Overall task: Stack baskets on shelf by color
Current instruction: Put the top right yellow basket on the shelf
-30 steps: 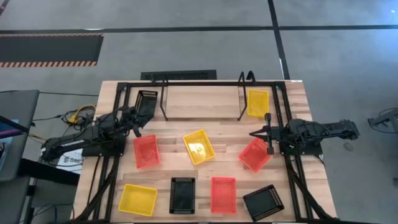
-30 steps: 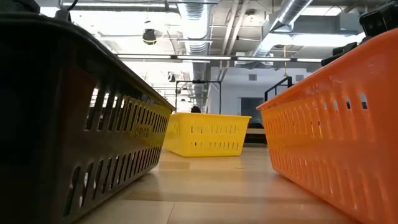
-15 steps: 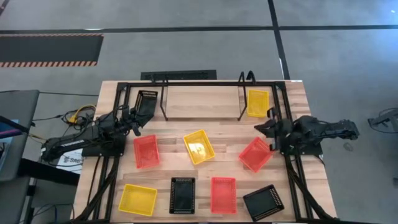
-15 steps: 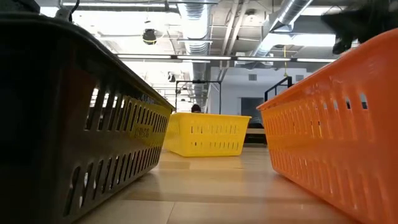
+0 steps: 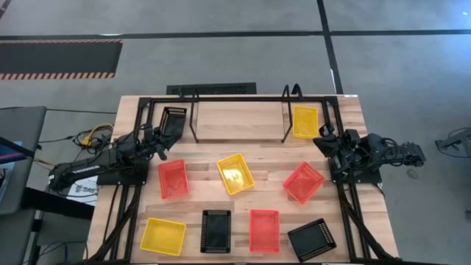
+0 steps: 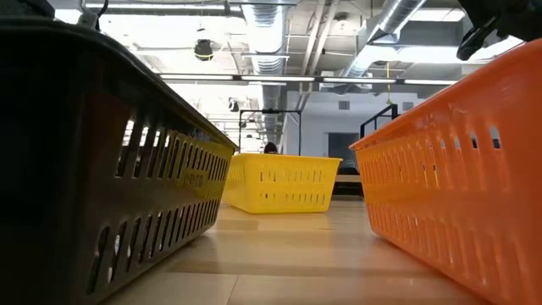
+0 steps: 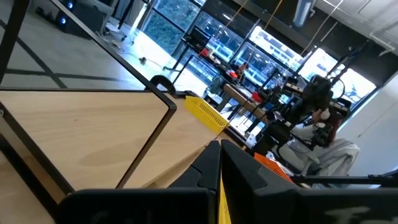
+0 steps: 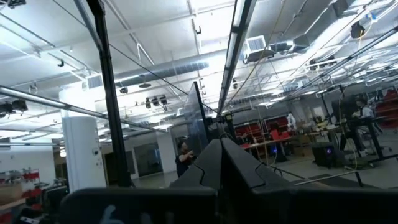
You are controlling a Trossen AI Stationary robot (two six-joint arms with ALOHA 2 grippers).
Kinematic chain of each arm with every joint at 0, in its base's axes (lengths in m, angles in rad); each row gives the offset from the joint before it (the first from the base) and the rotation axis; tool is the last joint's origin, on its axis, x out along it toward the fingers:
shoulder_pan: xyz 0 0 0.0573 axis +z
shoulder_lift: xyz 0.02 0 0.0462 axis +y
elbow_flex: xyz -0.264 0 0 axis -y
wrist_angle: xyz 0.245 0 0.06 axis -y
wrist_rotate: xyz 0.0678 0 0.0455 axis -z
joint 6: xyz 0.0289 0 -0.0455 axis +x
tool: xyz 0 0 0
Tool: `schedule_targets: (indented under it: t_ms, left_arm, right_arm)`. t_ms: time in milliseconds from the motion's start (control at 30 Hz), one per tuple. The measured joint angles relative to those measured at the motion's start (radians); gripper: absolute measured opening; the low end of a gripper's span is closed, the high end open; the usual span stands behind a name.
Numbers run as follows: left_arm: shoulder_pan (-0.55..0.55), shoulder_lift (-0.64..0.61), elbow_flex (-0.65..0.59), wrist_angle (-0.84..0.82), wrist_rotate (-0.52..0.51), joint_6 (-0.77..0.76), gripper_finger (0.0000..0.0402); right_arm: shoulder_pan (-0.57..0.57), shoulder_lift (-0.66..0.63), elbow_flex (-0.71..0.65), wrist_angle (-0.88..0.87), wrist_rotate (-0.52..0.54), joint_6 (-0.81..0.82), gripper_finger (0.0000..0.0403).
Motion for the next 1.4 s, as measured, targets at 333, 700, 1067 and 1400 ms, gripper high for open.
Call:
schedule_targets:
  t_ms: [333,700,1067,1400]
  left_arm:
    - [0.0,0.0,0.0,0.057,-0.029,0.002,0.0001]
    - [0.0,0.0,0.048,0.528,-0.058,0.258,0.0112]
    - [0.0,0.159,0.435,0.067,-0.039,0.437,0.0163]
    - [0.0,0.384,0.629,-0.221,-0.222,0.41,0.0158]
  right_arm:
    - [-0.017,0.0,0.001,0.089,-0.001,-0.053,0.0026]
    - [-0.017,0.017,0.111,0.202,-0.002,-0.113,0.0064]
    - [-0.017,0.303,0.663,-0.477,0.322,-0.2,0.0121]
    - [-0.017,0.661,1.136,-1.365,0.741,0.141,0.0134]
